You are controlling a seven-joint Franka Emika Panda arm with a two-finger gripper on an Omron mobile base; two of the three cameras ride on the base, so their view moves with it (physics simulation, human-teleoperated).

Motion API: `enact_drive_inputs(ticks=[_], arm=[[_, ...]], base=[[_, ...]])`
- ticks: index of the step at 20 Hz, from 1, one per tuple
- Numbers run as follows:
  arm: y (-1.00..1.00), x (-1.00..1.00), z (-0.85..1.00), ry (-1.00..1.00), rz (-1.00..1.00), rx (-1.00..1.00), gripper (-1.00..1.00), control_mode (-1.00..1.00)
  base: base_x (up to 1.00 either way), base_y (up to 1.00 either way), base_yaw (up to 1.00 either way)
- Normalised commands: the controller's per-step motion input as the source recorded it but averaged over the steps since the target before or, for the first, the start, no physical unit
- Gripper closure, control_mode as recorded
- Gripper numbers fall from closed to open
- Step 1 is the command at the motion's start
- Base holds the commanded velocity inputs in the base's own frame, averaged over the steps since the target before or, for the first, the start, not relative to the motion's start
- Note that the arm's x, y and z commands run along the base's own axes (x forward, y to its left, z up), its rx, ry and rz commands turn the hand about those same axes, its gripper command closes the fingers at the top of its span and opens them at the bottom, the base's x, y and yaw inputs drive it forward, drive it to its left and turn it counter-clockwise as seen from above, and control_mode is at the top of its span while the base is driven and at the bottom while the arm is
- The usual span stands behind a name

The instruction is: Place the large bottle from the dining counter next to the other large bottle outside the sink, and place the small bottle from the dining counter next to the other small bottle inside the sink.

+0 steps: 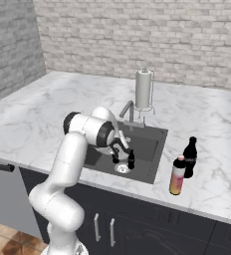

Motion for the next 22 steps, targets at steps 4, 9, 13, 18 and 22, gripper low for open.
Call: enact_drive_inputs(ticks=[4, 9, 13, 18, 22], arm=[[0.00, 0.29, -0.23, 0.00, 0.00, 0.04, -1.00, -1.00], [-0.01, 0.10, -0.22, -0.04, 0.00, 0.01, -1.00, -1.00], [-0.05, 0.07, -0.10, -0.05, 0.00, 0.02, -1.00, -1.00], [-0.01, 0.00, 0.15, -0.09, 0.00, 0.01, -1.00, -1.00], [0.00, 0.00, 0.52, -0.12, 0.00, 0.01, -1.00, -1.00]], base=[[0.00, 0.00, 0.00], [0.00, 0.00, 0.00], [0.00, 0.00, 0.00], [0.00, 0.00, 0.00], [0.00, 0.00, 0.00]])
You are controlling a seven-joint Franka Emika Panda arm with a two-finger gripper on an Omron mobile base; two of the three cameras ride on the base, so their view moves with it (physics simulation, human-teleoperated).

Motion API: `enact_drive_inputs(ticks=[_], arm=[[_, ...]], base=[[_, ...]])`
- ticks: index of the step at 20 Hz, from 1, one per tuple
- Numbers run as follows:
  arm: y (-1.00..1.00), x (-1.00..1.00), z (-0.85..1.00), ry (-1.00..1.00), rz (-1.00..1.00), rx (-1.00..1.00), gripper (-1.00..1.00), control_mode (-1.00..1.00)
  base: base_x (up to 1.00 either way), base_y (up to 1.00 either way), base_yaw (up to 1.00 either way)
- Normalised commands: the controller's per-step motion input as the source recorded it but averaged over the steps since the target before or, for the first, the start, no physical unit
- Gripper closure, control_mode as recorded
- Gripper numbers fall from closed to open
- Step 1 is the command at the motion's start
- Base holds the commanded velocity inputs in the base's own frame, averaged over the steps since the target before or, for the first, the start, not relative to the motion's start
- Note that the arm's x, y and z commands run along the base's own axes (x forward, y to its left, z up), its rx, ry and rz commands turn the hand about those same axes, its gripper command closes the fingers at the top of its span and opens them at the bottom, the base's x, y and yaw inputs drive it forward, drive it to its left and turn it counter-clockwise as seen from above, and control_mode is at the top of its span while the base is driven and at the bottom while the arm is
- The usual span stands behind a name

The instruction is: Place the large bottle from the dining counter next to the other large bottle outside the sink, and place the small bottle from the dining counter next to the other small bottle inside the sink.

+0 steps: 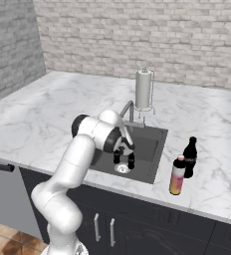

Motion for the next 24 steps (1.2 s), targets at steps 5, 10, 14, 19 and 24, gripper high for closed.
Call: enact_drive_inputs(ticks=[5, 10, 14, 19, 24], arm=[[0.00, -0.03, 0.44, -0.10, 0.00, 0.02, -1.00, -1.00], [0.05, -0.12, 0.32, -0.08, 0.00, 0.01, -1.00, -1.00], [0.30, -0.25, 0.13, -0.05, 0.00, 0.00, -1.00, -1.00], [0.47, -0.63, 0.09, -0.11, 0.00, 0.00, -1.00, -1.00], [0.41, -0.72, 0.17, -0.15, -0.02, 0.00, -1.00, -1.00]], base=[[0.00, 0.00, 0.00], [0.00, 0.00, 0.00], [0.00, 0.00, 0.00], [0.00, 0.00, 0.00], [0.00, 0.00, 0.00]])
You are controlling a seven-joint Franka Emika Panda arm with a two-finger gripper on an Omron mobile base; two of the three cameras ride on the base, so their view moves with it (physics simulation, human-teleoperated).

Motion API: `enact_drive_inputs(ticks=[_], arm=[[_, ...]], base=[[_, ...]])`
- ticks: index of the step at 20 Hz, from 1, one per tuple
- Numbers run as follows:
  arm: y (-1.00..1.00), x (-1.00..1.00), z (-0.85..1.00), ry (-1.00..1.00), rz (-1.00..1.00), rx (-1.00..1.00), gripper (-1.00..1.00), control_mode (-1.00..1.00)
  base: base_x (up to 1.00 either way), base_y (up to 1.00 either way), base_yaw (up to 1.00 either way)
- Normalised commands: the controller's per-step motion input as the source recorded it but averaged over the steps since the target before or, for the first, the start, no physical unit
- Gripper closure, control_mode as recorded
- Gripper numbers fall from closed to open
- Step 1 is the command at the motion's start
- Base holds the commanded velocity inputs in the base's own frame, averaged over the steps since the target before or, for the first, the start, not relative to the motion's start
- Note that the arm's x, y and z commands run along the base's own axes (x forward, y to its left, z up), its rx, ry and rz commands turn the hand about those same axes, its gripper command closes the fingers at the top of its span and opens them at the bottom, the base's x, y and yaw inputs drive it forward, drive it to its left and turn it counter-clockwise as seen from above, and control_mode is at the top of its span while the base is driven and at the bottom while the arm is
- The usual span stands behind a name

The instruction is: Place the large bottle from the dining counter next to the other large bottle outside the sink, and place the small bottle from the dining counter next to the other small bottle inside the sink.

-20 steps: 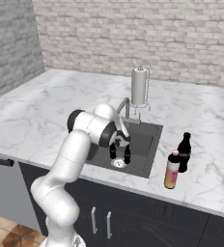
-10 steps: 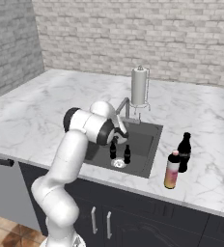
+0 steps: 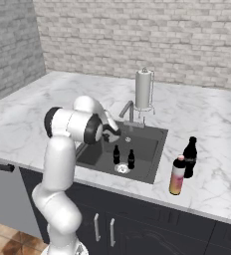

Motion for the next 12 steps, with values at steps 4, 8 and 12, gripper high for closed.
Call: enact_drive_inputs(ticks=[4, 8, 12], arm=[[0.33, -0.71, 0.25, -0.15, -0.03, 0.00, -1.00, -1.00], [0.17, -0.82, 0.38, -0.17, -0.02, 0.00, -1.00, -1.00], [0.01, -0.76, 0.54, -0.17, -0.01, 0.00, -1.00, -1.00]], base=[[0.00, 0.00, 0.00], [0.00, 0.00, 0.00], [0.00, 0.00, 0.00]])
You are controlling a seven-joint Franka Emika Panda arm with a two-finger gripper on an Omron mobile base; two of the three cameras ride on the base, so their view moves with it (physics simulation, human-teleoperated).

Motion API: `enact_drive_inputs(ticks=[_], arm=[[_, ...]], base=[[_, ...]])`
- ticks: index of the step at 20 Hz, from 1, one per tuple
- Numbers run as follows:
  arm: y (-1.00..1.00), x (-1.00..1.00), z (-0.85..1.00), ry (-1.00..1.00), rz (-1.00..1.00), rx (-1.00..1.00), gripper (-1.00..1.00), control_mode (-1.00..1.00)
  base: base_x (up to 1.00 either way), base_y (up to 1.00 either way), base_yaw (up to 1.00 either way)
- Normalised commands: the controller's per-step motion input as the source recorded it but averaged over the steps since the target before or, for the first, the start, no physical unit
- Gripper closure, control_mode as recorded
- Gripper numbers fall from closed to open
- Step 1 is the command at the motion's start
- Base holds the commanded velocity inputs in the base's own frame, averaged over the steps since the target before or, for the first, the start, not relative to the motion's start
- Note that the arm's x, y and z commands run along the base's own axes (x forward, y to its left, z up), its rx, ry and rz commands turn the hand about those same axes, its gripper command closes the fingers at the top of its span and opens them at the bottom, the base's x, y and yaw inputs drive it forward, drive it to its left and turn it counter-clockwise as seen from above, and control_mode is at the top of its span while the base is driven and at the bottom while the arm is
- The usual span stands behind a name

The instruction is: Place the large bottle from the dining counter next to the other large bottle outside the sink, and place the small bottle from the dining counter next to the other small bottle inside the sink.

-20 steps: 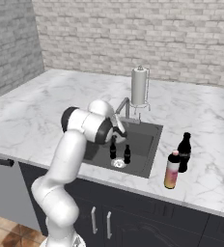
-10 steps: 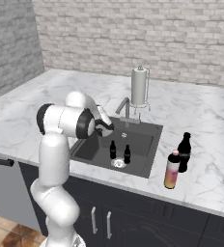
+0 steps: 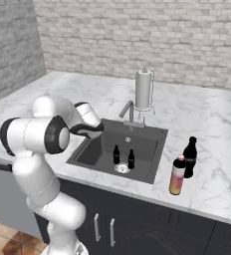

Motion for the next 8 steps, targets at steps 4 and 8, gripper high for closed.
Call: enact_drive_inputs(ticks=[4, 8], arm=[[0.00, -0.56, 0.37, -0.12, 0.00, 0.00, -1.00, -1.00], [0.00, -0.53, 0.28, -0.09, 0.00, 0.00, -1.00, -1.00]], base=[[0.00, 0.00, 0.00], [0.00, 0.00, 0.00]])
